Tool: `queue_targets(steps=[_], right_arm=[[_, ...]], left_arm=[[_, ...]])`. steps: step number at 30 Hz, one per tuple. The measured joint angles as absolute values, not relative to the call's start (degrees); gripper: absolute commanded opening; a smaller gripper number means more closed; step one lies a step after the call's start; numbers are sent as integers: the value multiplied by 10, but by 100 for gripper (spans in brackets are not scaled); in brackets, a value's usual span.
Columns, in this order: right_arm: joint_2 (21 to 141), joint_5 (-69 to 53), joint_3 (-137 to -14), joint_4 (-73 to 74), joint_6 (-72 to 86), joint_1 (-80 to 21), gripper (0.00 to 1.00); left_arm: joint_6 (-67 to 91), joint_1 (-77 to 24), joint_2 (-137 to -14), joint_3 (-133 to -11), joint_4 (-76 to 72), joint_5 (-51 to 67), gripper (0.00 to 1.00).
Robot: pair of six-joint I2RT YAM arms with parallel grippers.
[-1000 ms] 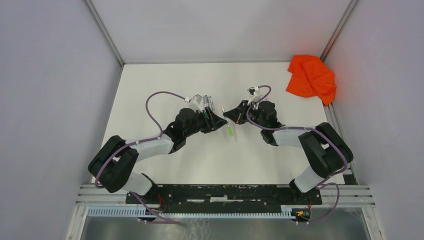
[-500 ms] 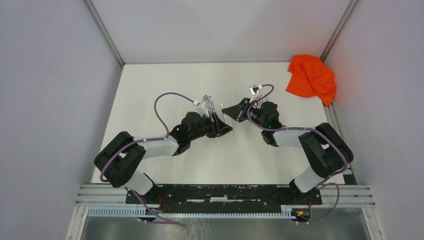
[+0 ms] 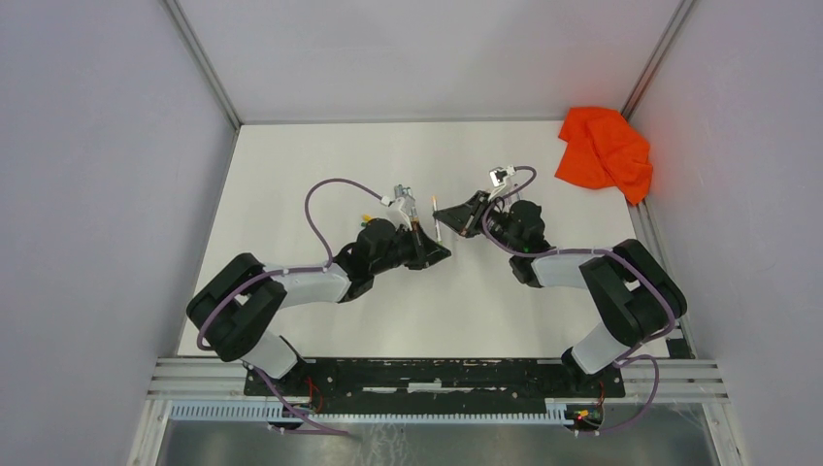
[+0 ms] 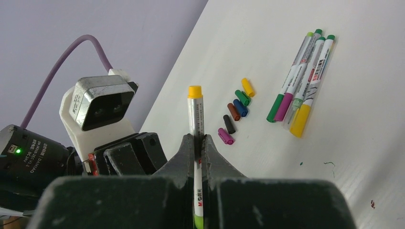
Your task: Open the pen caps
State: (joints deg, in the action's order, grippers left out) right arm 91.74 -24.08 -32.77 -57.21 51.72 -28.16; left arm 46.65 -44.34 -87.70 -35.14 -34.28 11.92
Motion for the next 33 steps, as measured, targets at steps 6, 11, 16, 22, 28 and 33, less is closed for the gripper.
queue_targets(steps=[6,11,16,22,28,33], right_arm=[[908,-237,-321,-572,511,-280,0],[891,-246,-320,-558,490,-280,16],[886,-260,-320,-545,465,-280,21],[886,-272,-321,-522,445,-280,20],[886,-280,-321,-510,430,-280,6],[886,-282,-326,-493,421,-280,0]], left_arm=[[464,-445,-873,-352,-336,117,2],[442,-446,-850,-356,-301,122,2],[407,-446,-844,-376,-239,131,2],[380,-445,-844,-390,-189,142,2],[374,-445,-844,-401,-157,148,2],[373,-444,-845,-406,-140,150,2]])
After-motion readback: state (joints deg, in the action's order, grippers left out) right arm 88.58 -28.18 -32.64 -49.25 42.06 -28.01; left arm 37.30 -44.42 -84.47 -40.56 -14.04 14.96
